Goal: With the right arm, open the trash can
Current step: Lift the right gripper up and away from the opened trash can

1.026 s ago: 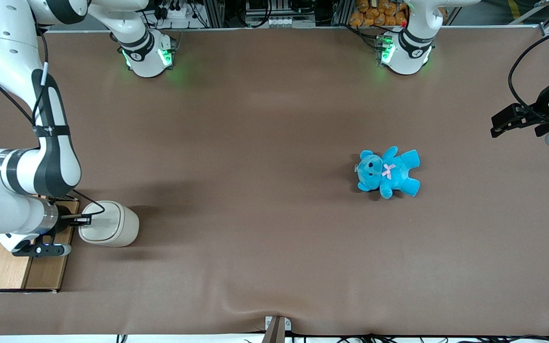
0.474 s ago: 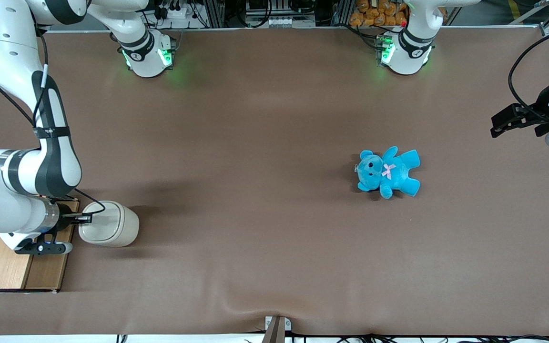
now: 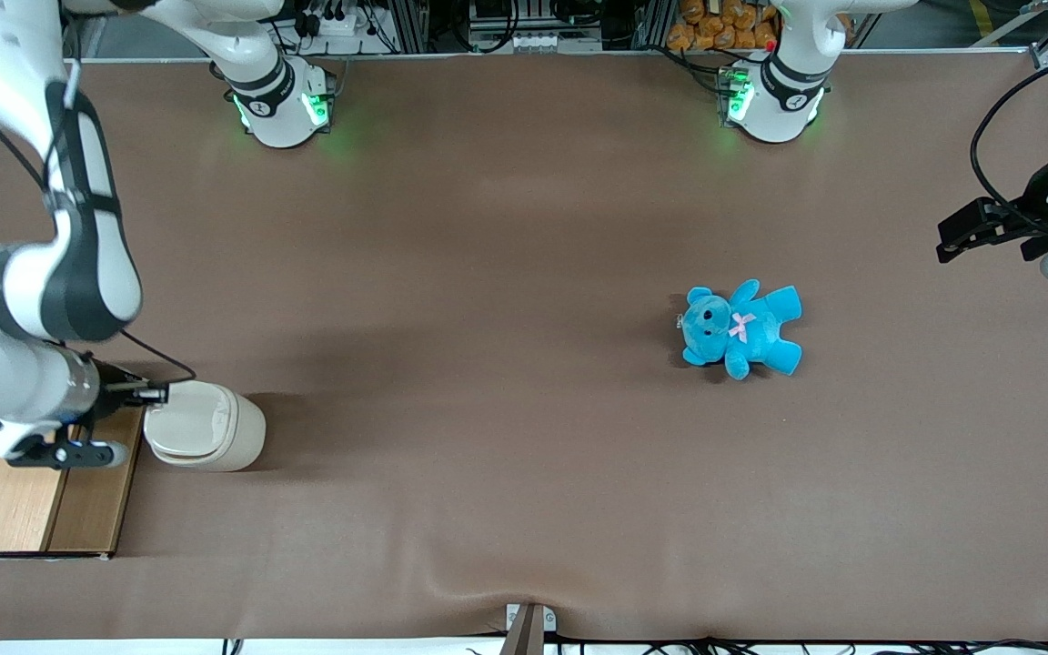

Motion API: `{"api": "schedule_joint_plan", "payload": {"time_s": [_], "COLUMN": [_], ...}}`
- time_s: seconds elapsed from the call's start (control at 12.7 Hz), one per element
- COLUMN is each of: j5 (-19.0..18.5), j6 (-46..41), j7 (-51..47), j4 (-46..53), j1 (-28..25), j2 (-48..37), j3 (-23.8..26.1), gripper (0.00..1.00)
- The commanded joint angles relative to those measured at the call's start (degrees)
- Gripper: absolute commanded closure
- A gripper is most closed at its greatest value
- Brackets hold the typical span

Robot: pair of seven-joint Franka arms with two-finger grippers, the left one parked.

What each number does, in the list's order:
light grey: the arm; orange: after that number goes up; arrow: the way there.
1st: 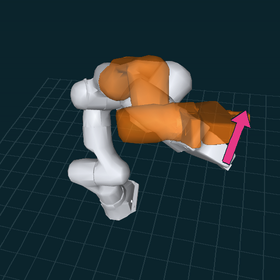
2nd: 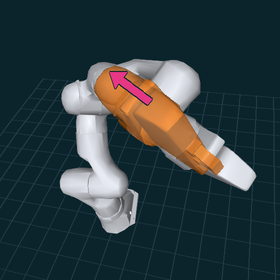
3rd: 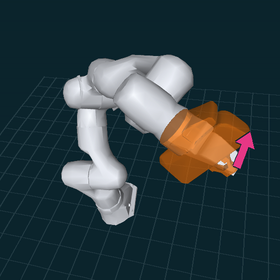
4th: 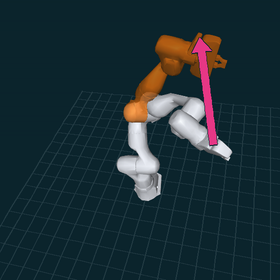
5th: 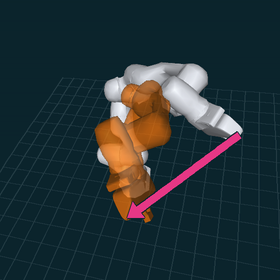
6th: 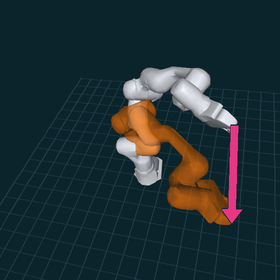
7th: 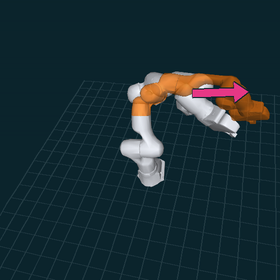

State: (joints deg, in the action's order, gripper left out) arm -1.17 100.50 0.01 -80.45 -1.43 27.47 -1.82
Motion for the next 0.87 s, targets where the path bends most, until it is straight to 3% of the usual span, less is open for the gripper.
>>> {"api": "schedule_joint_plan", "payload": {"time_s": [0.0, 0.08, 0.39, 0.79], "j5": [-0.41, 0.72, 3.19, 3.28], "j6": [-2.05, -3.45, -7.77, -16.72], "j7": [-0.20, 1.12, 4.12, 3.24], "j4": [-1.99, -1.99, -2.43, -1.99], "j1": [0.20, 1.33, 4.86, 4.77], "j2": [-5.57, -7.15, -14.27, -20.95], "j3": [0.06, 0.23, -0.03, 0.15], "gripper": [0.51, 0.01, 0.00, 0.00]}}
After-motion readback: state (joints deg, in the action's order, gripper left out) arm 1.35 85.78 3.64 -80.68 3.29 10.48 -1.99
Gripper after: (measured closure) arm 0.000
